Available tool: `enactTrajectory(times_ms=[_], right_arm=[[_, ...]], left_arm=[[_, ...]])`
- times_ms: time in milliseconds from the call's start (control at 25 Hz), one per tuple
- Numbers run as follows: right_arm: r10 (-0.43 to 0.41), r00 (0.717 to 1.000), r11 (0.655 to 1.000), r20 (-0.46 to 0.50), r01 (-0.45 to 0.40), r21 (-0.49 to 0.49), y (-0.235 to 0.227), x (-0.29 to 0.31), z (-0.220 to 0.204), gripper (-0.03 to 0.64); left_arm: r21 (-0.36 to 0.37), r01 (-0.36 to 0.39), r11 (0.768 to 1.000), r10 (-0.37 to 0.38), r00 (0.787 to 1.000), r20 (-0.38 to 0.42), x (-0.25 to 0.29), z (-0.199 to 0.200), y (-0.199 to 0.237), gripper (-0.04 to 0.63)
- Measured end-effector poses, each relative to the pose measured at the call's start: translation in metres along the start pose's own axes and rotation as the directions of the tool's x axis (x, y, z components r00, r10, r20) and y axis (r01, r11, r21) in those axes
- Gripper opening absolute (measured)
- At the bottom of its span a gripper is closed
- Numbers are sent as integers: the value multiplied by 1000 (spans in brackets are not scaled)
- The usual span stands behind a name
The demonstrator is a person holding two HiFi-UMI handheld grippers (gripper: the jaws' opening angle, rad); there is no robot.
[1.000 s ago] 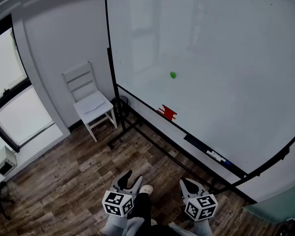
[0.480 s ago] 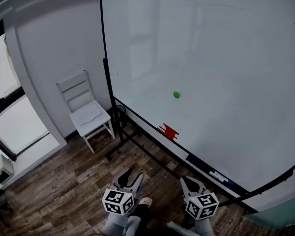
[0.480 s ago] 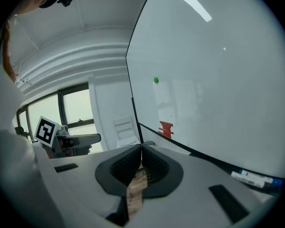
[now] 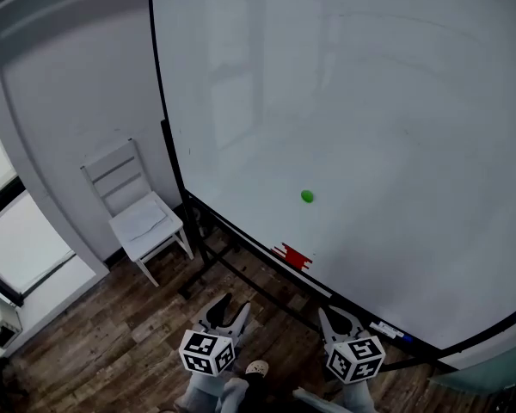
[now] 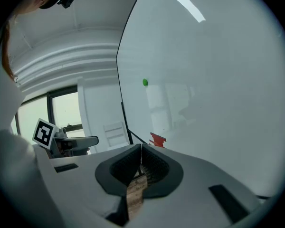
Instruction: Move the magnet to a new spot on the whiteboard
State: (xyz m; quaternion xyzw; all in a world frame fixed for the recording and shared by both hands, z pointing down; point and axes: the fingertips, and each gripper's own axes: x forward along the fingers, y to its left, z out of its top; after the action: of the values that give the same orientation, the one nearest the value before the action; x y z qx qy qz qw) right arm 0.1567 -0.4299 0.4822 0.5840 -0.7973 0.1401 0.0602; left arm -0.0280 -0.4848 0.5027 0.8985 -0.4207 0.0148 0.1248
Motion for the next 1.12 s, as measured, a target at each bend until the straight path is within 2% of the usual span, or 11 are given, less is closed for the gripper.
enactTrajectory(times_ms=[320, 680, 880, 1120], right_arm=[[-68, 997, 998, 24, 67, 15, -19, 31, 15, 29], [-154, 986, 988, 69, 153, 24, -32, 42, 32, 29], [-209, 971, 978, 114, 205, 38, -40, 36, 41, 29], [-272, 947, 962, 172, 268, 46, -49, 23, 55, 29]], left_arm=[[13, 86, 996, -86, 996, 2, 51, 17, 17, 190], [61, 210, 976, -213, 976, 43, 95, 52, 12, 190], [94, 285, 954, -292, 954, 71, 117, 72, -3, 190], [152, 358, 921, -378, 917, 130, 139, 105, -30, 190]])
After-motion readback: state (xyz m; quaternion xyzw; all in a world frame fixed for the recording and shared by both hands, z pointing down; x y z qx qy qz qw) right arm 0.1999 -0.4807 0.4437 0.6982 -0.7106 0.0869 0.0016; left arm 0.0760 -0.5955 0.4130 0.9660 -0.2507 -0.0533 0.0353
